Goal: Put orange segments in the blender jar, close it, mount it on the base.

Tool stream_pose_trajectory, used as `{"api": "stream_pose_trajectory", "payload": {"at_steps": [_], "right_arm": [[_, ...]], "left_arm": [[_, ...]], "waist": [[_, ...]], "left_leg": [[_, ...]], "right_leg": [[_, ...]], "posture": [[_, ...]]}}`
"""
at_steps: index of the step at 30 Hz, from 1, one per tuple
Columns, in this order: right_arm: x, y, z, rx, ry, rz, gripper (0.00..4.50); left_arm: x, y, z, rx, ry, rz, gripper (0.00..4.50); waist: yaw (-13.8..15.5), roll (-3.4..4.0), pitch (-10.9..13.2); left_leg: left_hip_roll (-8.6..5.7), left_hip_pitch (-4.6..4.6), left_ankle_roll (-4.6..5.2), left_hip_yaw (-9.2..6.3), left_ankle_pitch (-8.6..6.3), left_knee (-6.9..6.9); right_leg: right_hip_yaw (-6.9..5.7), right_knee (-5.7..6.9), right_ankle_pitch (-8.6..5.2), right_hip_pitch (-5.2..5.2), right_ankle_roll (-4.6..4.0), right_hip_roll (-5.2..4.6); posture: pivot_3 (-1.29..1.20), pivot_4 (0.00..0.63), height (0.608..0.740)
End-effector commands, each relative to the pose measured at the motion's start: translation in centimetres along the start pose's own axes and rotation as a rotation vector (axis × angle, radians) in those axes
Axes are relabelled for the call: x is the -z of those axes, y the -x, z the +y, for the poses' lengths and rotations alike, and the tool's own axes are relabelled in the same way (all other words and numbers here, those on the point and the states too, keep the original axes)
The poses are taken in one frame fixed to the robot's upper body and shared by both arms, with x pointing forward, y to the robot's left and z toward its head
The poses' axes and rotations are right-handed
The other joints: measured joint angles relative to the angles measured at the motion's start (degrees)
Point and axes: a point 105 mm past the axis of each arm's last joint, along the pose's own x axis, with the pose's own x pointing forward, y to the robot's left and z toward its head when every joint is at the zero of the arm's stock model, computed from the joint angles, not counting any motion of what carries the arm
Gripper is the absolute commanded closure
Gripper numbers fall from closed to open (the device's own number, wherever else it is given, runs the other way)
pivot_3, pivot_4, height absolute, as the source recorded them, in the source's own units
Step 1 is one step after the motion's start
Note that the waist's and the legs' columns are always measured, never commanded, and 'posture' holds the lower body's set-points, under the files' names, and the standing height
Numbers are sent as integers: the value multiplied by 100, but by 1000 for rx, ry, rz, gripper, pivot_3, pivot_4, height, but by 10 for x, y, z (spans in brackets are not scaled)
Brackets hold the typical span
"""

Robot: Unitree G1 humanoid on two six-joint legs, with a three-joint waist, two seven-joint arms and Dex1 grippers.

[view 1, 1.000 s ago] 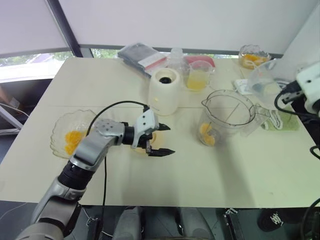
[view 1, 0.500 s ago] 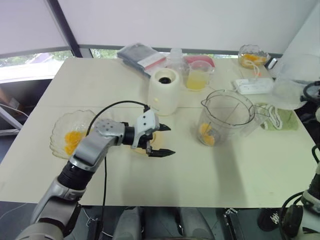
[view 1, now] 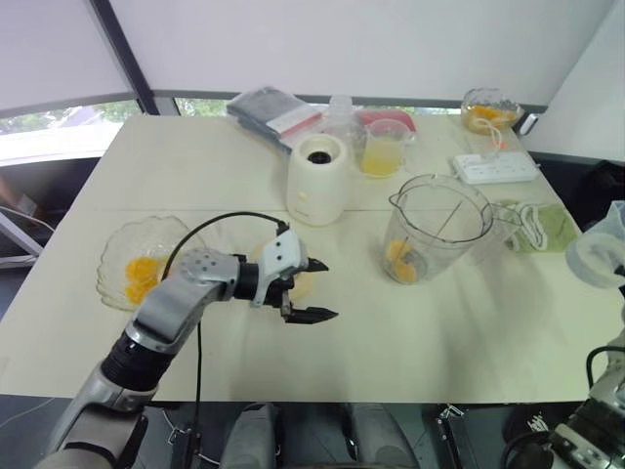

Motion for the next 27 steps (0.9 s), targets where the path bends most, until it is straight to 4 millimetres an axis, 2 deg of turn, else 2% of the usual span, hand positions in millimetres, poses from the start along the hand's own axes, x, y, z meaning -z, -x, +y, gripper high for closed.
{"api": "stream_pose_trajectory", "payload": {"at_steps": [1,7,16,27], "right_arm": [[-9,-2,2,-3,-36,-70,4456],[10,-9,14,-33,-50,-35,4456],[34,-20,19,-31,-50,14,4456],[45,-26,24,-45,-44,28,4456]], "left_arm": [[-8,4,-3,-13,-19,-22,0],[-6,7,-6,-26,-6,-9,0],[-3,13,-8,-53,-2,3,0],[0,16,-7,-77,-1,10,0]], "waist": [[-31,0,0],[-108,0,0],[-104,0,0],[-108,0,1]], "left_leg": [[0,0,0,0,0,0],[0,-1,0,0,0,-1],[0,-2,0,0,0,-1],[0,-1,0,0,0,-2]], "right_leg": [[0,0,0,0,0,0],[1,-2,0,0,0,0],[2,-5,0,1,0,0],[4,-5,-1,1,0,0]], "posture": [[0,150,740],[0,150,740],[0,150,740],[0,150,740]]}}
